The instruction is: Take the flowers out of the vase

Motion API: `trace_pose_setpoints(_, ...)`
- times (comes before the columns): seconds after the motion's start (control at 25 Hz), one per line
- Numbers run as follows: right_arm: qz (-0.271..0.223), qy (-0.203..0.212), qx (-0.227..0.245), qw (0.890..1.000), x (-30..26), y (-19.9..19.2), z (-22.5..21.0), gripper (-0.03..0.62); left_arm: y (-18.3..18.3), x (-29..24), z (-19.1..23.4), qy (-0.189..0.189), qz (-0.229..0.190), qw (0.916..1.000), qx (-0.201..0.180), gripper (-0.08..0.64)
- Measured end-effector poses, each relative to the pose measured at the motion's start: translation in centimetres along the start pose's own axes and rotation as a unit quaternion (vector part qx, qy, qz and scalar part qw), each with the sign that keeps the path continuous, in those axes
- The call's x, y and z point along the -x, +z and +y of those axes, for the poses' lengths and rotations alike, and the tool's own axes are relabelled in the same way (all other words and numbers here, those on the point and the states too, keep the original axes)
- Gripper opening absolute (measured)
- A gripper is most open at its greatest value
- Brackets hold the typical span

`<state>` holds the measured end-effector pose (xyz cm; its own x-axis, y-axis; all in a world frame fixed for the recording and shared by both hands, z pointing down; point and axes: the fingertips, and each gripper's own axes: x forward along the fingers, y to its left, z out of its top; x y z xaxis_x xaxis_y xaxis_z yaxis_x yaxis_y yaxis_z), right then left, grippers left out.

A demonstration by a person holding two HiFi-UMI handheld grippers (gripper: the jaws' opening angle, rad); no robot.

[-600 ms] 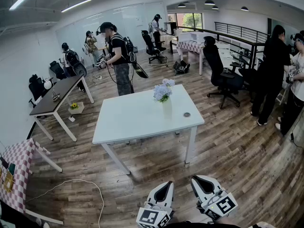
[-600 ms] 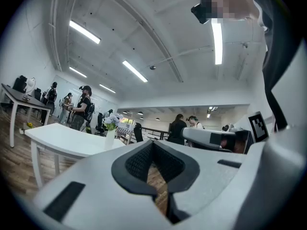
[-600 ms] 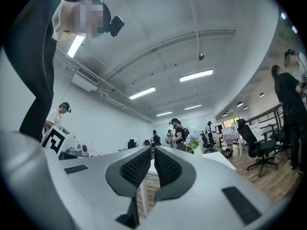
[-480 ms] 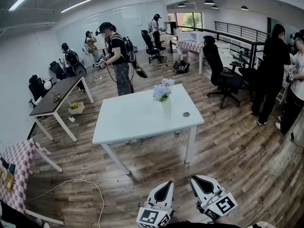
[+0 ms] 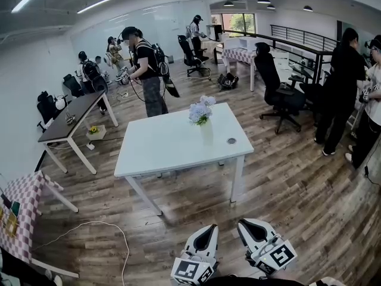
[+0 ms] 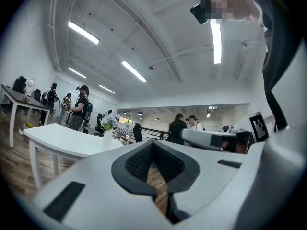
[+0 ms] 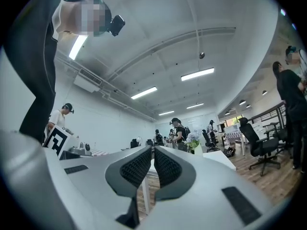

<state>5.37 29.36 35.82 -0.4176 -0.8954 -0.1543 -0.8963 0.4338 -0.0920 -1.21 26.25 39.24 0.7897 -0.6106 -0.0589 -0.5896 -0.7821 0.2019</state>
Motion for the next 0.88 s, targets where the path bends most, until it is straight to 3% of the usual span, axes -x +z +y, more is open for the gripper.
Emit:
trace_pose_setpoints(0.52, -0.018, 0.014, -0.005, 1.000, 3.7, 0.9, -1.7, 0.032, -0.9, -0.3, -3.6, 0.035, -0.019, 0.9992, -0.004, 0.005)
trace_pose_setpoints(0.88, -0.024, 0.013, -0.024, 0.999, 3.7, 0.5, -2.7, 0.032, -1.7, -0.7, -3.1, 0.048, -0.013, 0.9987, -0.005, 0.005)
